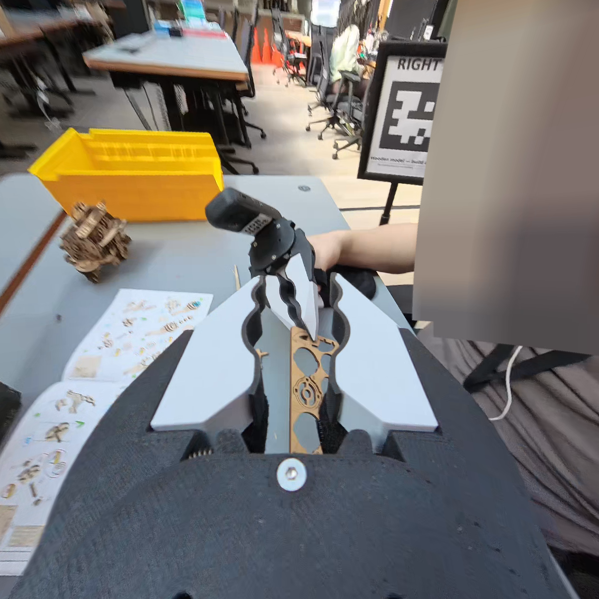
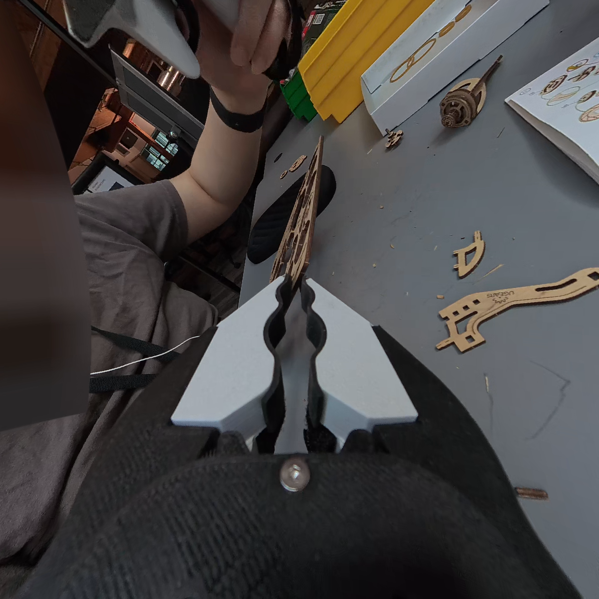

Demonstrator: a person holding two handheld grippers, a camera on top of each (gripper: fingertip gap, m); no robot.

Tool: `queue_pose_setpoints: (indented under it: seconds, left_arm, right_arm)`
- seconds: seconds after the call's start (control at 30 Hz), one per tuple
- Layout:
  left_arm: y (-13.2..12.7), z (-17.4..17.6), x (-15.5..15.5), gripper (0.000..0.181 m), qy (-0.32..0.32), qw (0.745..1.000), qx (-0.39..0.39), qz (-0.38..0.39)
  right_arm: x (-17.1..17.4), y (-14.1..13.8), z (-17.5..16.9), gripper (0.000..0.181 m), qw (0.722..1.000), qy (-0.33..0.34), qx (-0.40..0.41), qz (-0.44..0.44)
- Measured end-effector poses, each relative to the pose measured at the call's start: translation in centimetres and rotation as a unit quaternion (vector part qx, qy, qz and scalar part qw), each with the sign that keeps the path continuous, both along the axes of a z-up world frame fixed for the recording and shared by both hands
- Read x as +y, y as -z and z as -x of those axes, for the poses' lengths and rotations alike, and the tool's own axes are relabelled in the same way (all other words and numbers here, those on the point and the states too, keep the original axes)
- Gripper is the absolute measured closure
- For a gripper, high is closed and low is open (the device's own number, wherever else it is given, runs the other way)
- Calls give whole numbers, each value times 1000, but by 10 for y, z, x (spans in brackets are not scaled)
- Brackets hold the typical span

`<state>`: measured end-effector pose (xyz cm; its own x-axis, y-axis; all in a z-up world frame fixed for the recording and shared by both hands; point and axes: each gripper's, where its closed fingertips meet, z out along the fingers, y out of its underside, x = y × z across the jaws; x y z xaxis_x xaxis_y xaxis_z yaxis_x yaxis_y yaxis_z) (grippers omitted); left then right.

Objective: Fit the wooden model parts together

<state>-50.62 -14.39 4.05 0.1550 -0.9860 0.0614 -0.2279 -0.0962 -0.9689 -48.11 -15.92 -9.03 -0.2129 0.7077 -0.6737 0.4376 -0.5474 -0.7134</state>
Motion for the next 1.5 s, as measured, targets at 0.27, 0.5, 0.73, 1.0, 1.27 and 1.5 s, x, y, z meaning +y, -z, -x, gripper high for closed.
queue_pose_setpoints:
  seconds: [0.27,0.5,0.73,1.0,1.27,1.5]
  left_arm:
    - [-11,-3,-16,116,-90,983,-70,-141]
    - [30,-17,3,181,-94,995,23,1]
    - [99,-10,0,147,-44,972,203,113]
    - [124,-18,-10,154,27,930,257,262]
    - [129,-22,-13,175,54,925,235,293]
    - [131,-21,-15,176,56,924,223,305]
  right_arm:
    - [-3,0,1,177,1000,-2,1,-6]
    - [-6,1,1,176,1000,-5,2,-8]
    - [-7,1,0,176,1000,-8,2,-7]
    - [-7,2,0,176,1000,-6,1,-26]
    - [-11,7,0,175,999,-18,-11,-25]
    - [-10,5,-1,175,999,-17,-5,-27]
